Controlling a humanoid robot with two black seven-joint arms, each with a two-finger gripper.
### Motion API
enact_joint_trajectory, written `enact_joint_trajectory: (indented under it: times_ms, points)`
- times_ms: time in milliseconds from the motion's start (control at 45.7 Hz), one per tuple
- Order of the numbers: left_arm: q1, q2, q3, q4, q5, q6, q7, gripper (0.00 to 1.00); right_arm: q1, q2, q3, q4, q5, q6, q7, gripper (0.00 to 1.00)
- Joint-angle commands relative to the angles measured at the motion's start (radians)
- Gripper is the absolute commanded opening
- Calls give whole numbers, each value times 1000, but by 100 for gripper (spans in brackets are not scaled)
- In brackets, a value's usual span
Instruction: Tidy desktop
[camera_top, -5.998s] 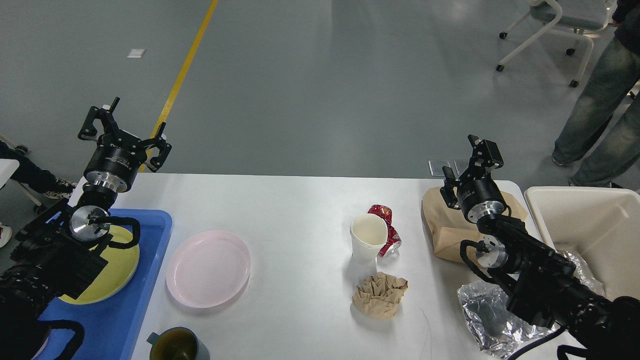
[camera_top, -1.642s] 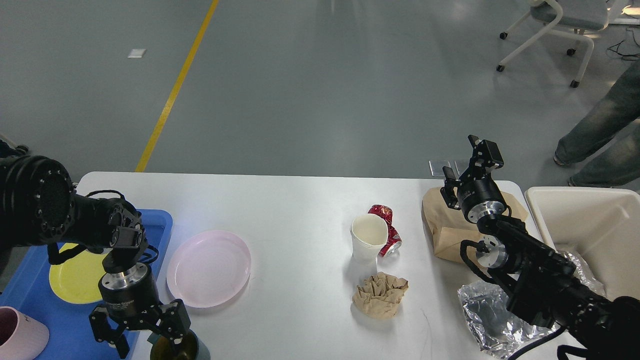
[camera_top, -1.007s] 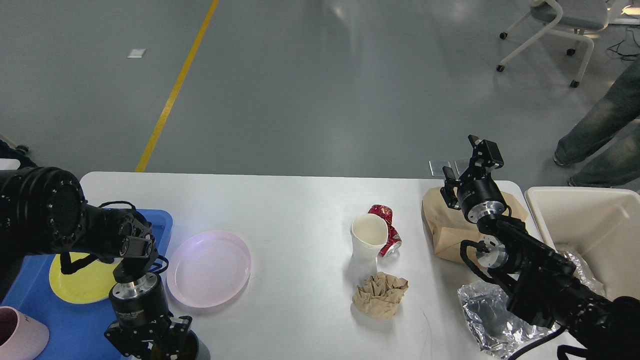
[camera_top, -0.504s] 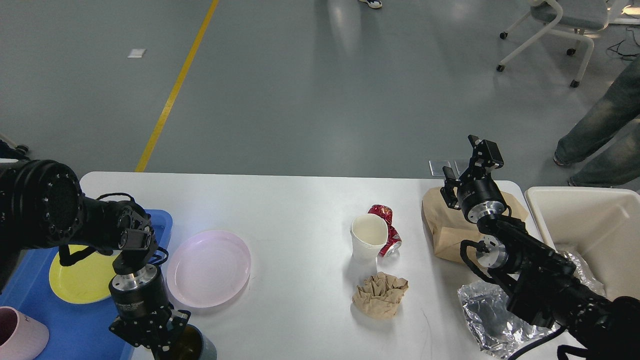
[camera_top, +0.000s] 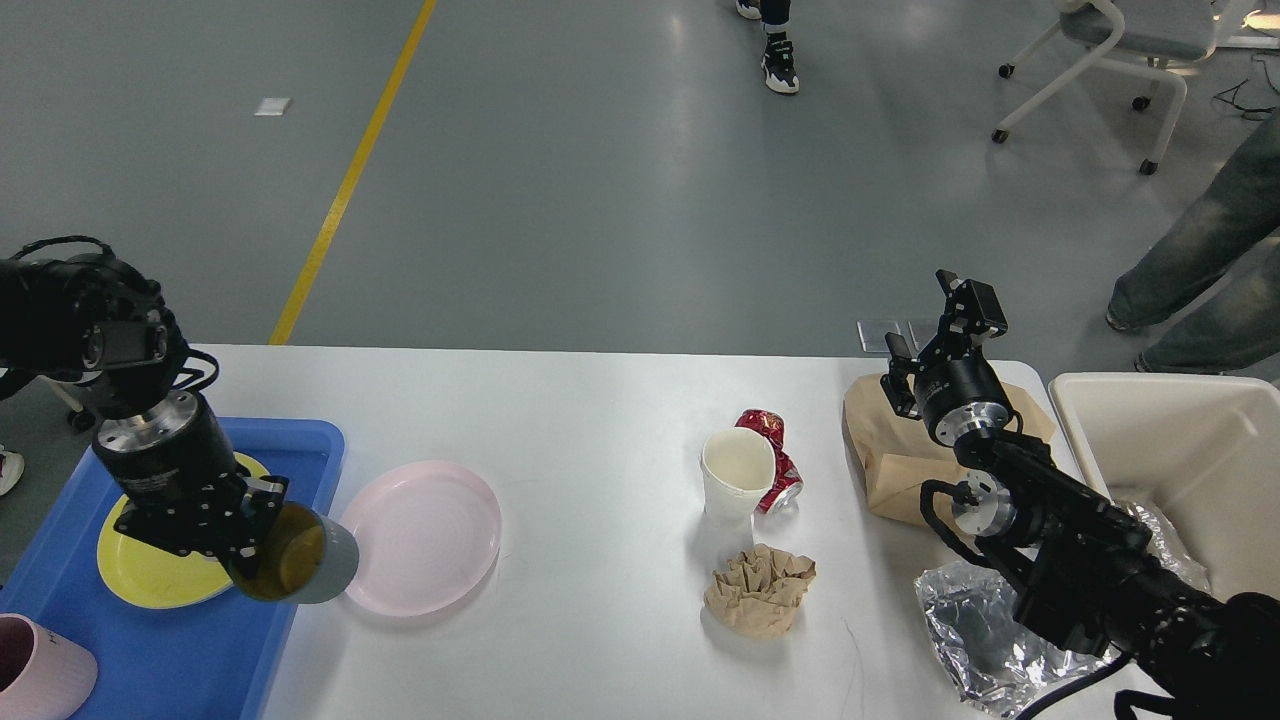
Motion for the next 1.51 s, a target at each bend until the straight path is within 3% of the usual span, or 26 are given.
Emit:
enact_joint_trajectory:
  times_ms: [0,285,613,1204,1489]
  points:
    - [31,61,33,3,21,0,-1,0,0,0,0,0,0,0,0,100]
    - [159,191,39,67,23,0,-3,0,0,0,0,0,0,0,0,100]
    - [278,191,20,196,21,0,-6,0,0,0,0,0,0,0,0,100]
    - [333,182,-19,204,20,0,-4,0,0,0,0,0,0,0,0,100]
    - [383,168,-70,253,20,0,-1,23,0,0,0,0,0,0,0,100]
